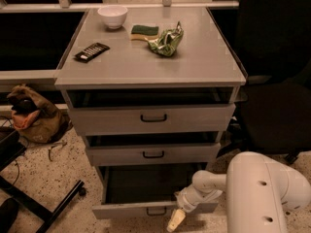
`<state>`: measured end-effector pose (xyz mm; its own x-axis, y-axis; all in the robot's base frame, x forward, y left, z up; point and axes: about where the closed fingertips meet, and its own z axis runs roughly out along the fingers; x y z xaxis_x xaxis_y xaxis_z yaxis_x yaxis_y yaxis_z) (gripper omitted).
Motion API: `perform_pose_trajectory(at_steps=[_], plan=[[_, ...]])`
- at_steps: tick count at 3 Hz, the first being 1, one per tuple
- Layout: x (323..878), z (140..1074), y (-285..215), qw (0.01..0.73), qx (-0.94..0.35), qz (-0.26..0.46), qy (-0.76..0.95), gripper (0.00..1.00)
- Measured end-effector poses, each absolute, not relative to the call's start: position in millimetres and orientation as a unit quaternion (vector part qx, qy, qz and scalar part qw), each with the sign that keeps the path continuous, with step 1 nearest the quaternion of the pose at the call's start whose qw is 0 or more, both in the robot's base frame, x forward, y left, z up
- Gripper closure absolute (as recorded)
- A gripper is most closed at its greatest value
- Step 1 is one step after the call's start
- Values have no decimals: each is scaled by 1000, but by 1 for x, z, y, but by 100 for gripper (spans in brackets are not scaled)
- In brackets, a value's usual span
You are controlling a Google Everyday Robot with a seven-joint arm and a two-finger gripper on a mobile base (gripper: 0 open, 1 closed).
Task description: Open bottom drawer
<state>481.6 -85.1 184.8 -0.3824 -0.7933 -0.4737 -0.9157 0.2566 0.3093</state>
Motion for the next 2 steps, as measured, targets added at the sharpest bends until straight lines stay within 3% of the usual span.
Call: perform_pose_trajectory(at_steps=[2], plan=[[459,184,-88,96,-537,273,792,0]])
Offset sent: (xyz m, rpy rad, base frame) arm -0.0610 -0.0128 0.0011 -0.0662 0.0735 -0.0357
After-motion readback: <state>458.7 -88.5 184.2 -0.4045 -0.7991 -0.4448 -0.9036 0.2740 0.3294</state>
